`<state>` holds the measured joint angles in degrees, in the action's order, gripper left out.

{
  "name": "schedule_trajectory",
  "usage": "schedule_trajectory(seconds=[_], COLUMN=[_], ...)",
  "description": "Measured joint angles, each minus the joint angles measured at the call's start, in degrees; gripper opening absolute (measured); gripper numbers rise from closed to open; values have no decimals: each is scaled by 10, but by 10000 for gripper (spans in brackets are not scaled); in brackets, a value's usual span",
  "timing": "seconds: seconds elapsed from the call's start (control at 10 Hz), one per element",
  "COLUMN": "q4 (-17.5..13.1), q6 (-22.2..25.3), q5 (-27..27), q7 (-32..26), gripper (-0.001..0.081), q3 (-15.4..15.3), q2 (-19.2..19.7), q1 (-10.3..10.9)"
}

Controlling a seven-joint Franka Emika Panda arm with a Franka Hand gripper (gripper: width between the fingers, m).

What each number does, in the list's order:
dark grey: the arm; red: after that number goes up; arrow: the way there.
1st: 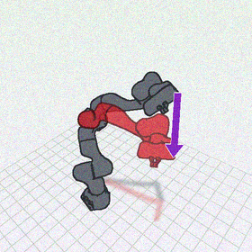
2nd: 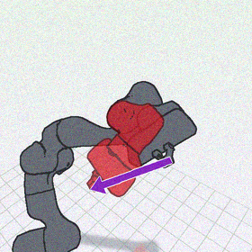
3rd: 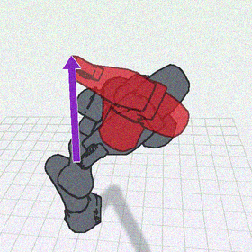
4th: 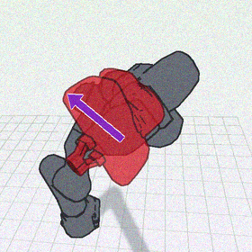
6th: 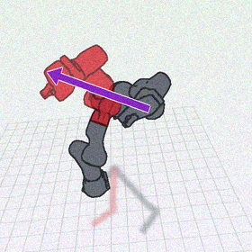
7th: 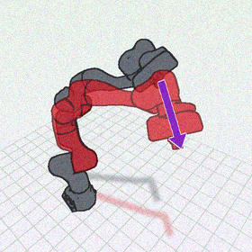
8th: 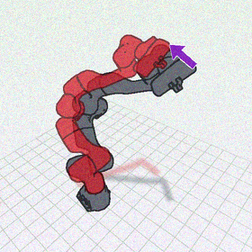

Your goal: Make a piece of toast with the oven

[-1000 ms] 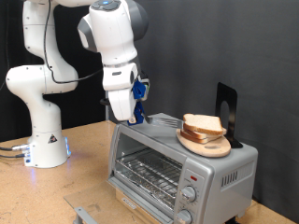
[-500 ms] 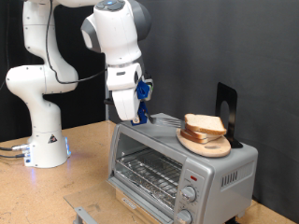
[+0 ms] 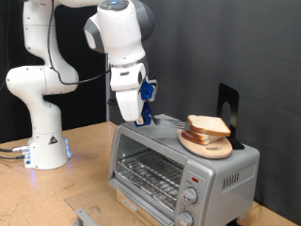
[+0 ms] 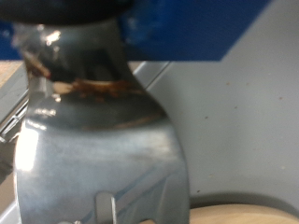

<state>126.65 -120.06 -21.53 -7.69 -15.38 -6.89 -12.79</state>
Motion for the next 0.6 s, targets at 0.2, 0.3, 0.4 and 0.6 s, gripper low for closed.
schedule_trajectory(seconds=[0.2,0.3,0.4,0.6], q4=[12,17,19,22], q6=[-35,-45,-48,-49], q5=[1,1,1,4], q7=[-27,-33,-34,-35], gripper=[393,393,393,393], q3=[-3,-4,-4,-4], q2=[0,0,0,0], q1=[0,0,0,0])
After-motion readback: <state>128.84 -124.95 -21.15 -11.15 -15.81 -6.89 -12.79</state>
